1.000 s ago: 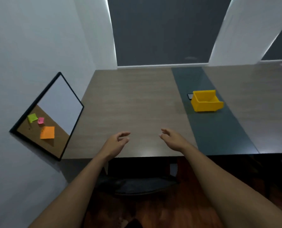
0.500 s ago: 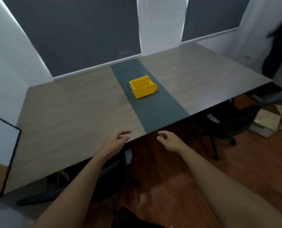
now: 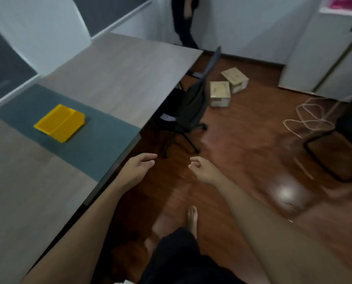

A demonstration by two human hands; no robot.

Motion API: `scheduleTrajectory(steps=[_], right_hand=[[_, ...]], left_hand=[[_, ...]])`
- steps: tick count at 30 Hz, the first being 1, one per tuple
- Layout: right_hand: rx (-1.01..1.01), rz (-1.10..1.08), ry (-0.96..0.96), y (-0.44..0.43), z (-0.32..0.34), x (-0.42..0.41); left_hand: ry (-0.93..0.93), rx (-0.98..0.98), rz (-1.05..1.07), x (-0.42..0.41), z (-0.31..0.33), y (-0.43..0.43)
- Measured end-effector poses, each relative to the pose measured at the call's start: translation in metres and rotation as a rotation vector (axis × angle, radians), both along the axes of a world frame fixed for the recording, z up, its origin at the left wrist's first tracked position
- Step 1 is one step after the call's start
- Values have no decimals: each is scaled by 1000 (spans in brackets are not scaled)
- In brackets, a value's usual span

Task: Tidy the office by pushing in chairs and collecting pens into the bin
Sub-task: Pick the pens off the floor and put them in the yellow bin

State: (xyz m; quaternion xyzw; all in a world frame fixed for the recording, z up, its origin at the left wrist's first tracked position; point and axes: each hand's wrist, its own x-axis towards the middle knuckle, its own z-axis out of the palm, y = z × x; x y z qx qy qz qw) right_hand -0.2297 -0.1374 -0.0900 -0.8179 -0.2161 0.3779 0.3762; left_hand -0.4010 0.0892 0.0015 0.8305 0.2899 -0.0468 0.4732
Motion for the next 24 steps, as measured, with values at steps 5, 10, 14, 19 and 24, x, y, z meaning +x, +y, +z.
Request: scheduleTrajectory(steps=[5,10,14,19,24], right_hand=[[-48,-218,14,-83,-15,59],[-68,-432,7,-166,-23,109],[-89,-614,19,-237,-23,138],[-102,-859,49,-324,-24,152],[-114,-1097,78,-412,-29,135]], left_hand=[[42,-74,-189,101,-19,-43],[79,-99,-365,204,-39,-98],[105,-122,-541,284,-49,-154],[137,-135,-746,369,-61,-235],[133,-114,-978,430,-59,-339]])
